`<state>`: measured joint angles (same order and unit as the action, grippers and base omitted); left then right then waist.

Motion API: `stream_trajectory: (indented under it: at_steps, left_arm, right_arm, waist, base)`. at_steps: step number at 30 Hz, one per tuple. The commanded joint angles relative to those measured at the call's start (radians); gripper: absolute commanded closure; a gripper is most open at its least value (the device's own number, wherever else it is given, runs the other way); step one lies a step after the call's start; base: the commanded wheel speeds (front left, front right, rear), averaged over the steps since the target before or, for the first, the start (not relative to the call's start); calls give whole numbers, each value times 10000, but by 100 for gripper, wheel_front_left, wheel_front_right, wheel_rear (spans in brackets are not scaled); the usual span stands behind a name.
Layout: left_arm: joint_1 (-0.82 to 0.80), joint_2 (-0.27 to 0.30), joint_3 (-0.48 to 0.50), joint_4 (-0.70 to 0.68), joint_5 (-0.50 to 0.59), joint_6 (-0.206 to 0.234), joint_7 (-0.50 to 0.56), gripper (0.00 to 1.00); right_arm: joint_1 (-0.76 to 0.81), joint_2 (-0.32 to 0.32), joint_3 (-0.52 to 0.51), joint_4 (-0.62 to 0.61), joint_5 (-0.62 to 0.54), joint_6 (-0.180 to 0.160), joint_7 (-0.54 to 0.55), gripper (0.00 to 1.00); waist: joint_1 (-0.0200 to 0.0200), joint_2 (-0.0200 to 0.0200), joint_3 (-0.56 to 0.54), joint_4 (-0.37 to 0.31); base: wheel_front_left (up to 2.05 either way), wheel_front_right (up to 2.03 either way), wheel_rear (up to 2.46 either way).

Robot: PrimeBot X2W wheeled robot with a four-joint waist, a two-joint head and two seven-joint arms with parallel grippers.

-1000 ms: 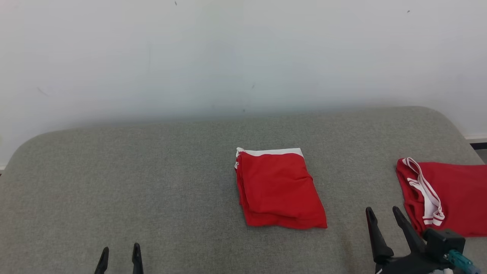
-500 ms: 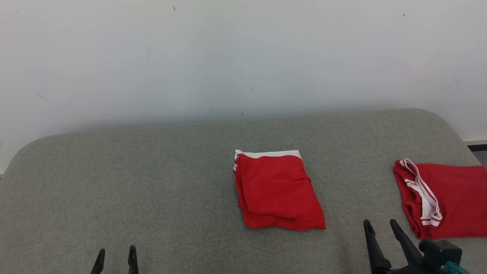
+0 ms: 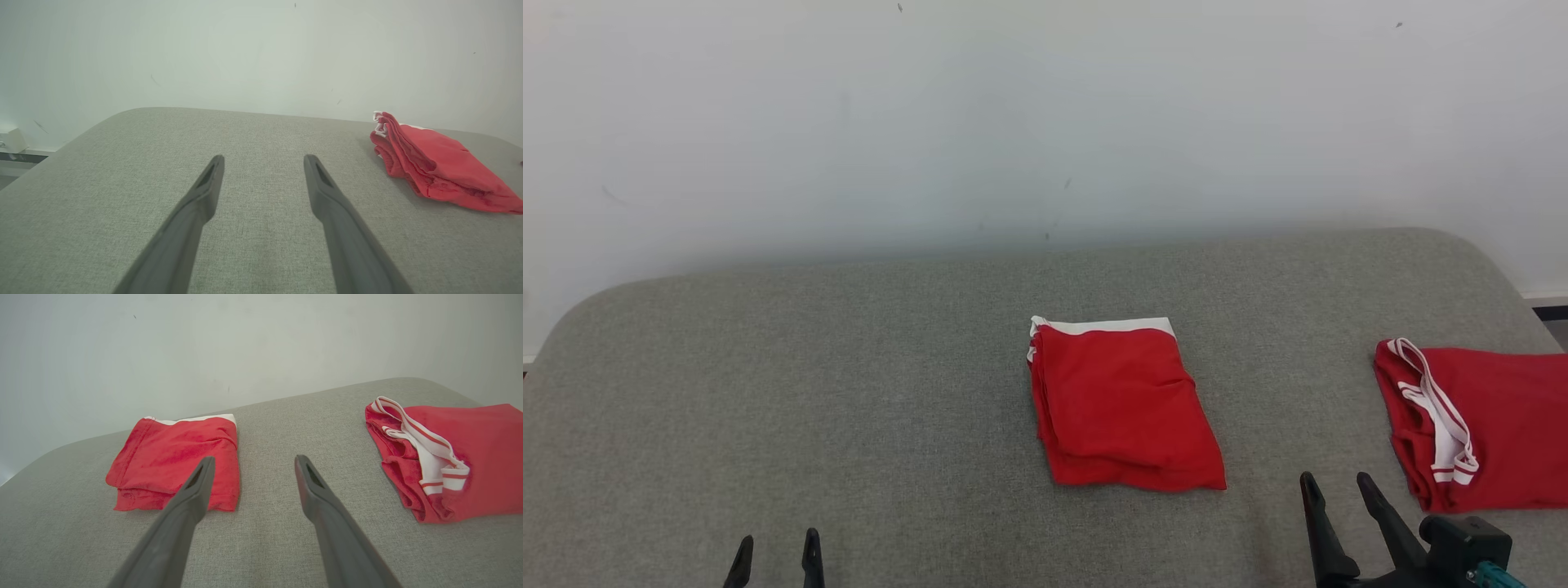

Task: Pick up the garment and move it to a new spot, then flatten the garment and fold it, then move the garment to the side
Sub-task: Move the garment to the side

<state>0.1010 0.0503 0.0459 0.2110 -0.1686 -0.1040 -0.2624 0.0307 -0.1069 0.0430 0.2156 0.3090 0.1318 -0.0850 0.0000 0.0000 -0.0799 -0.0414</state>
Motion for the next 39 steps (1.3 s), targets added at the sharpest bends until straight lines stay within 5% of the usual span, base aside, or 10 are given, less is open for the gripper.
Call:
stream_trajectory:
  at_steps: [1, 17, 31, 39]
  left_arm:
    - [21, 0, 10, -3, -27, 50, -30, 0]
    - [-108, 1, -236, 19, -226, 126, -29, 0]
    - [-656, 3, -1112, -29, -424, 170, -30, 0]
    - [-981, 1, -1446, -131, -467, 252, -30, 0]
  right_arm:
    - [106, 46, -5, 7, 48, -27, 7, 0]
    - [-1139, -256, 244, 218, -9, -27, 739, 0]
    - [-5197, -565, -842, 3450, -128, -27, 5704, 0]
    - [-5912, -547, -2004, 4840, -1022, -27, 6521, 0]
  waist:
    - [0, 0, 16, 18]
    - [0, 0, 165, 373]
    - [0, 0, 1180, 1977]
    - [0, 0, 1829, 2906]
  base:
    - [0, 0, 0]
    - [0, 0, 0]
    - [0, 0, 0]
    - [0, 0, 0]
